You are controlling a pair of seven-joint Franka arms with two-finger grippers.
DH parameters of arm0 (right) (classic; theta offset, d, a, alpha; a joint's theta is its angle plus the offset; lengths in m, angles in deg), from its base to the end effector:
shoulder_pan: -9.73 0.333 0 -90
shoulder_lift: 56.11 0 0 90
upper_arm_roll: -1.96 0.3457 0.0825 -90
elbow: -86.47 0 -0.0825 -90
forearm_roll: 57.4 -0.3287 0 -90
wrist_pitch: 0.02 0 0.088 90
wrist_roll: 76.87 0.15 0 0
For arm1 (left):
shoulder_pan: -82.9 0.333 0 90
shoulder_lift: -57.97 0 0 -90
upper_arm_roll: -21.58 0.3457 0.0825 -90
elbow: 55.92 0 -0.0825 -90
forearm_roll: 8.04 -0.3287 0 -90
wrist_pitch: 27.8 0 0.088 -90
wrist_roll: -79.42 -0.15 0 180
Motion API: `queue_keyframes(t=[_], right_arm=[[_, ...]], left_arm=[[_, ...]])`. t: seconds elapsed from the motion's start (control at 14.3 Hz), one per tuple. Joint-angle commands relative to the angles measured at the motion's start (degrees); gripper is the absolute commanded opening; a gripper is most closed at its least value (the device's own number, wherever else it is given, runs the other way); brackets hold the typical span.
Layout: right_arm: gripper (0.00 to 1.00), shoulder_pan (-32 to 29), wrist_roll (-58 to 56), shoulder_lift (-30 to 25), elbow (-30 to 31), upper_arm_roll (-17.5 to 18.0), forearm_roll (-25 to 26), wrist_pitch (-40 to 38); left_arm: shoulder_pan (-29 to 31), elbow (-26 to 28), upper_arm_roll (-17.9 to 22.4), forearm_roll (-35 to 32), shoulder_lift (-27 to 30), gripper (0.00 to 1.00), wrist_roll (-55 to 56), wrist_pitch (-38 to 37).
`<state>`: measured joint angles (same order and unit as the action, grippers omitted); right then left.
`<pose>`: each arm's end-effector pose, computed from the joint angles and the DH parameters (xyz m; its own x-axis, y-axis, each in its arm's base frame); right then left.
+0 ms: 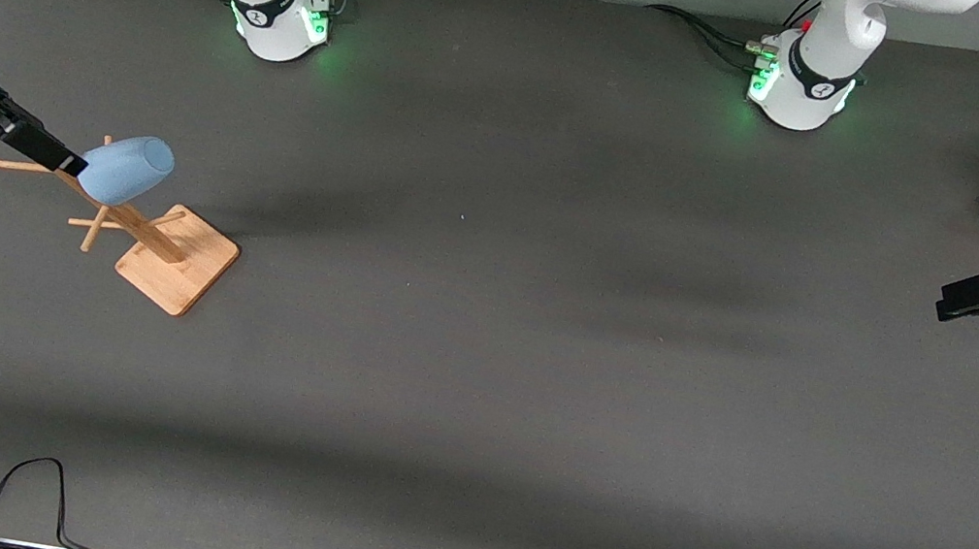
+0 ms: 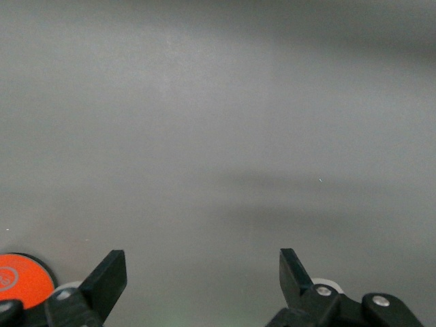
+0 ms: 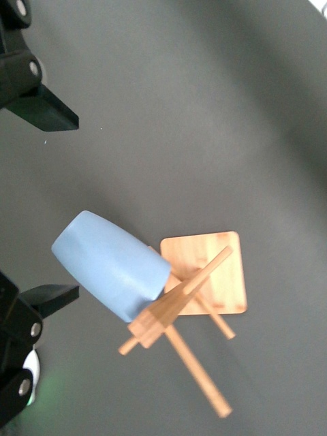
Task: Rotate and upright cup with both arms
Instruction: 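Close the right gripper on the blue cup's base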
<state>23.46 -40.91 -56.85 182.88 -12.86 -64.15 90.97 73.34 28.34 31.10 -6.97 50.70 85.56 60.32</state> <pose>0.4892 0.0074 0.5735 0.7886 -0.5994 -0.1371 -0.6098 -0.7910 -0.0491 0.5348 -0.0092 0.5850 0.9928 0.1056 -0.0572 0.1052 -0.9944 -0.0084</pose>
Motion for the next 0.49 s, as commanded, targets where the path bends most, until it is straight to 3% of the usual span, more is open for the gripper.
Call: queue_keyframes(t=[0.0,0.42], right_arm=[[1.00,0.24,8.83,-1.19,3.86,-0.47,-2.99,-0.02],[1.00,0.16,15.29,-2.68,12.21,-3.19,-3.80,0.07]], left_arm=[[-0.28,0.29,0.50,0.60,0.59,1.00,-1.04,-0.76],[-0.28,0.38,0.50,0.60,0.50,1.00,-1.04,-0.67]])
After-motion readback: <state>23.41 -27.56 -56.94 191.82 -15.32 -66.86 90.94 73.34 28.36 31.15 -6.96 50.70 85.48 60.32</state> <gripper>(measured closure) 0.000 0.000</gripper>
